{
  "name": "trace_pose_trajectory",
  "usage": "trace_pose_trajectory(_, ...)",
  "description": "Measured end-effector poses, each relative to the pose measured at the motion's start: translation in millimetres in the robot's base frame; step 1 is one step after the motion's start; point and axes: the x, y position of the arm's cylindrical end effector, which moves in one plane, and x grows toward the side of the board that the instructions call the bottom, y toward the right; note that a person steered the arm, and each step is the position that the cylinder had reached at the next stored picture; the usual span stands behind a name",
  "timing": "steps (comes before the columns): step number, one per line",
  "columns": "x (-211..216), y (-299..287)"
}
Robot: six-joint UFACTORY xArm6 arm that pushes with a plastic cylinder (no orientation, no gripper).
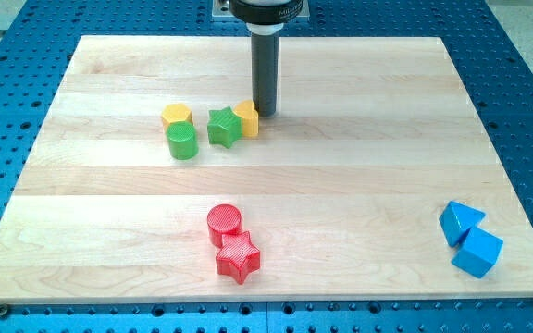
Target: Put the green blocks at the bottom left of the board
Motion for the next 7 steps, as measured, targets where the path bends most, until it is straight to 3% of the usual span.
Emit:
trace_pose_trajectory(3,70,17)
trace_pose_trajectory(7,27,-43)
